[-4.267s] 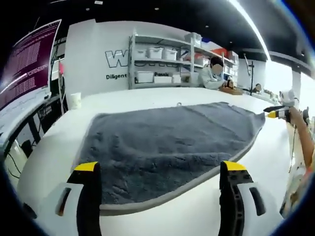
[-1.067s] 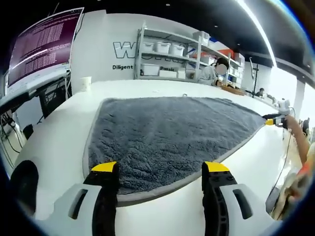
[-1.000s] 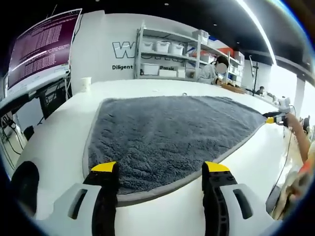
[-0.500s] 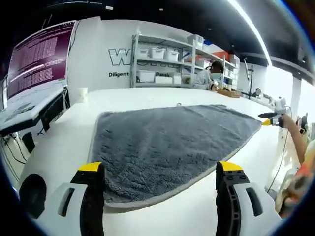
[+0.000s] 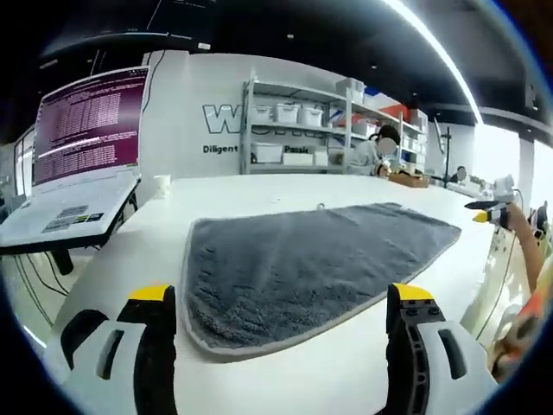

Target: Open the folded towel by lifting each exposed corner and separating the folded layers until the towel lies flat within the target outline without major curled edges

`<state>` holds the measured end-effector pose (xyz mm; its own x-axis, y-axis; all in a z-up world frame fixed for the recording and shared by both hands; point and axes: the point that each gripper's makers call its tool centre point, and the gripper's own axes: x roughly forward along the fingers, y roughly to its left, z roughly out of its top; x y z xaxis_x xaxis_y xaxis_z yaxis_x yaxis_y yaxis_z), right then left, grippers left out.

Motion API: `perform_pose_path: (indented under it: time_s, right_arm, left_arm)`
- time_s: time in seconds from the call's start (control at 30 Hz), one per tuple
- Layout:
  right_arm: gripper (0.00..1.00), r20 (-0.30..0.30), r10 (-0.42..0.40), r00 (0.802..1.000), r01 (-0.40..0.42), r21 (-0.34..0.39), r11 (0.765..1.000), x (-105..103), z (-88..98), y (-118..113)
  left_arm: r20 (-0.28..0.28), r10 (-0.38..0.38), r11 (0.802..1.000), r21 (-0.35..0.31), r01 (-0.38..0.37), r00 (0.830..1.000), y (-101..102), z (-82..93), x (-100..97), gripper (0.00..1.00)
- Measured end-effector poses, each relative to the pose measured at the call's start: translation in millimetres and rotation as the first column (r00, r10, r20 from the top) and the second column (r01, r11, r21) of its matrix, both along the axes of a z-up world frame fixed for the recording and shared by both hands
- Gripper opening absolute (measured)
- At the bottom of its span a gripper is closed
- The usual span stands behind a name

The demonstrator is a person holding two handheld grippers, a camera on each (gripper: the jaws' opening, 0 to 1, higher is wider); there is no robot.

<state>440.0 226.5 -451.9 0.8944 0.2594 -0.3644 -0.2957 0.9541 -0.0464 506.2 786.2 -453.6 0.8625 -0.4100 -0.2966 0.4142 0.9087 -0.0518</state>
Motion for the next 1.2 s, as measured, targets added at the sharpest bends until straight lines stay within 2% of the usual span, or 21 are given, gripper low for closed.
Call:
perform_pose_path:
  time_s: [0.33, 0.6, 0.87, 1.2]
  right_arm:
    - [0.99, 0.002, 0.027, 1.0, -0.027, -0.045, 0.999, -21.7, 9.3, 21.1]
    - [0.99, -0.001, 0.049, 0.999, -0.049, -0.058, 0.997, -27.2, 10.0, 25.2]
    - [0.99, -0.006, 0.033, 0.999, -0.033, -0.051, 0.998, -28.7, 8.2, 18.4]
    - [0.99, -0.024, 0.042, 0.999, -0.043, -0.056, 0.997, -30.5, 0.6, 22.6]
  left_arm:
    - [-0.011, 0.019, 1.0, 0.008, -0.019, 1.0, 11.6, -4.9, -28.2, 1.0]
    - [-0.006, -0.012, 1.0, 0.009, 0.012, 1.0, 2.0, -0.9, -40.4, 1.0]
    - [0.01, -0.019, 1.0, 0.009, 0.019, 1.0, -4.9, 4.4, -36.8, 1.0]
    - [0.01, -0.056, 0.998, 0.007, 0.056, 0.998, -19.3, 4.6, -28.9, 1.0]
